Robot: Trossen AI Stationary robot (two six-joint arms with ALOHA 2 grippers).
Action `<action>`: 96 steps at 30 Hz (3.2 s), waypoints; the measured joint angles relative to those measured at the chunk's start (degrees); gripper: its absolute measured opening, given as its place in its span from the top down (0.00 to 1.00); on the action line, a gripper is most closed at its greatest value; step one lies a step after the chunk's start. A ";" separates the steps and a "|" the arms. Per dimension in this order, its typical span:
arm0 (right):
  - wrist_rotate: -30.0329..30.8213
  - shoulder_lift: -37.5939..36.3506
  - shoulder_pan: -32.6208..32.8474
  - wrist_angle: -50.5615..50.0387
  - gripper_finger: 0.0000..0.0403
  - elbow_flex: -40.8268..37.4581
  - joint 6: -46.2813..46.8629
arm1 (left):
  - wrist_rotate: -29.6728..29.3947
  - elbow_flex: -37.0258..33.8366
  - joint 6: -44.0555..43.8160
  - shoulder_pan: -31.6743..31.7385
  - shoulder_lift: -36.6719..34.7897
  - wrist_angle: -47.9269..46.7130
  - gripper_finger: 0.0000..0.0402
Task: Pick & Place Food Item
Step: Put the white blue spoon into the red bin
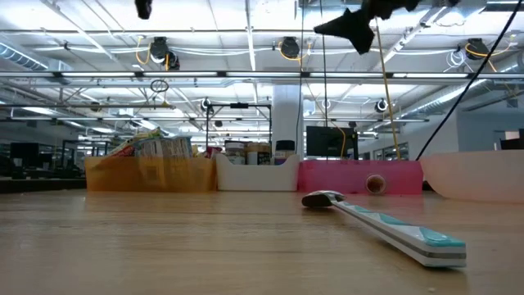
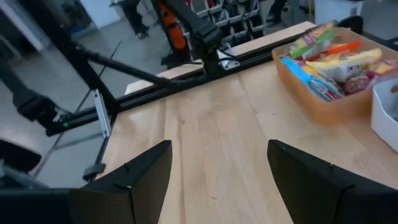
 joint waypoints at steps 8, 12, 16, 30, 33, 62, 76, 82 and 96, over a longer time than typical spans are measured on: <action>-2.92 9.36 1.59 -16.19 0.37 14.00 -3.44 | 5.26 0.00 1.57 -10.18 5.70 -0.42 0.38; -9.01 15.64 2.61 -20.84 0.37 19.33 -0.37 | 5.21 0.00 3.17 -15.87 7.17 -3.25 0.38; -11.94 19.83 4.06 -20.55 0.37 20.42 4.60 | 3.17 0.00 5.71 -19.85 7.50 -9.72 0.38; -11.83 21.83 11.76 -11.39 0.37 12.27 26.03 | -7.21 0.00 9.84 -31.46 8.66 -23.95 0.38; -9.98 21.84 14.20 -7.86 0.36 8.32 30.34 | -10.95 -0.11 8.24 -35.05 10.27 -24.40 0.38; 9.36 32.94 25.59 19.18 0.49 -5.90 52.41 | -31.25 -0.02 -12.11 -56.51 26.97 2.08 0.38; 10.37 39.95 23.52 20.17 0.49 -4.47 56.61 | -34.90 -0.02 -12.36 -57.53 26.93 2.74 0.38; 10.62 39.98 20.18 18.71 0.49 -3.17 52.83 | -35.85 -0.02 -12.39 -57.51 26.93 2.67 0.38; 9.66 46.44 18.57 18.86 0.50 0.67 51.92 | -36.83 -0.02 -13.40 -57.49 26.91 2.59 0.38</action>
